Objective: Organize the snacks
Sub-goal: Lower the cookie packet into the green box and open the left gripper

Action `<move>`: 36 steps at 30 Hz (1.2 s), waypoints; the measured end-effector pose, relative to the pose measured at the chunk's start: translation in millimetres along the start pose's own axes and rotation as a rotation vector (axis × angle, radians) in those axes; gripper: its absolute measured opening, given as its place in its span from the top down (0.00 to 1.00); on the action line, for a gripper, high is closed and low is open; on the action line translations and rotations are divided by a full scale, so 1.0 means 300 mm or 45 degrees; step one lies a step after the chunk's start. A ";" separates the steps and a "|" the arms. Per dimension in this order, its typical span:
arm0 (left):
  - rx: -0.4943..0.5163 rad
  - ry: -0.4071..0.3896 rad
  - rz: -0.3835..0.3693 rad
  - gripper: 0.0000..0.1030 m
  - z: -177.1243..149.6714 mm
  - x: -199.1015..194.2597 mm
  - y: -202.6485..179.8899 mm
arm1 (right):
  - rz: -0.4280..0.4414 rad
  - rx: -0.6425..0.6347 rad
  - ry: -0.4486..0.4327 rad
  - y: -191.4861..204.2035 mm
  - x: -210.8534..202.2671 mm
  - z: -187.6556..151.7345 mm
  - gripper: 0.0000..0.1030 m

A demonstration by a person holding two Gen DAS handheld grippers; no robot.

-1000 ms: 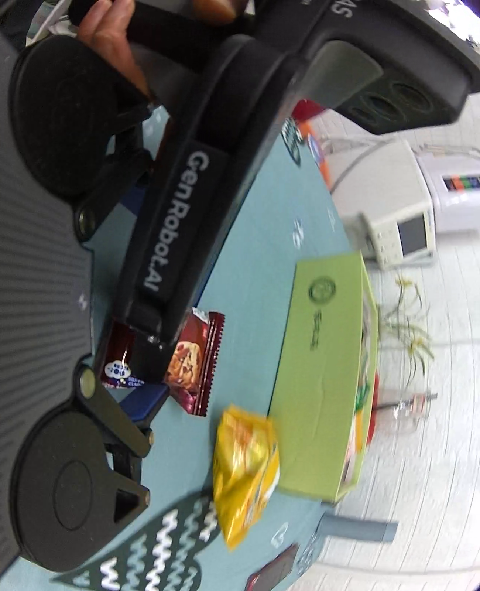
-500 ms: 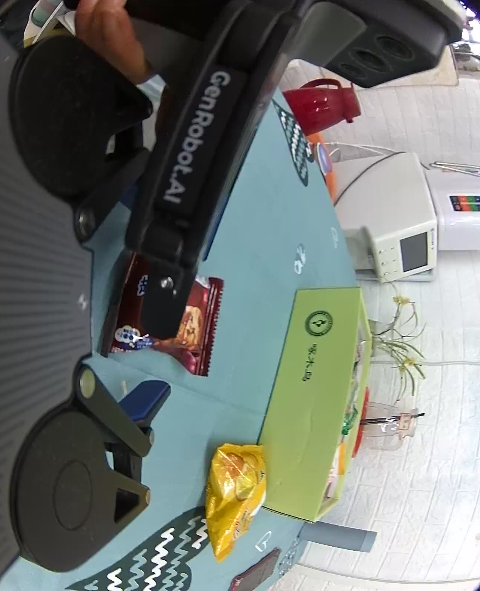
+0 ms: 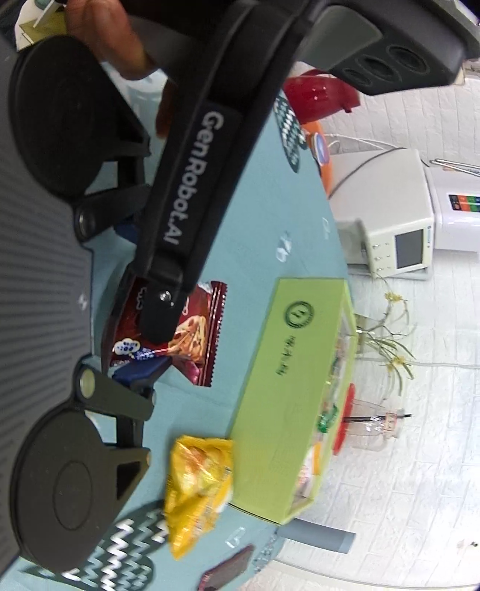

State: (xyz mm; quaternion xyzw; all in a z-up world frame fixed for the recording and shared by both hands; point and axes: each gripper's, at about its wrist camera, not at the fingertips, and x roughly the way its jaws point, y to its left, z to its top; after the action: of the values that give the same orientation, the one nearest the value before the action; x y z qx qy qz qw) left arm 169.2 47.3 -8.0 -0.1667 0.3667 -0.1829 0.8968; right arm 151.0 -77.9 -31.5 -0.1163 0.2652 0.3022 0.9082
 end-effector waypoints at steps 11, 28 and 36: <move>0.140 -0.189 0.011 0.77 0.511 0.163 -0.014 | -0.132 -0.084 -0.205 -0.260 0.213 0.381 0.35; 0.232 -0.120 0.139 0.51 0.662 0.490 0.033 | -0.077 0.039 -0.060 -0.472 0.506 0.417 0.14; 0.207 -0.215 0.095 0.40 0.671 0.404 0.007 | -0.083 0.021 -0.139 -0.473 0.426 0.435 0.09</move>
State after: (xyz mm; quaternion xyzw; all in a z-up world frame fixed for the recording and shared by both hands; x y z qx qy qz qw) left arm 394.8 27.8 54.8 -0.0943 0.2798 -0.1638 0.9413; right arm 377.9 -79.5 13.7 -0.1007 0.2139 0.2763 0.9315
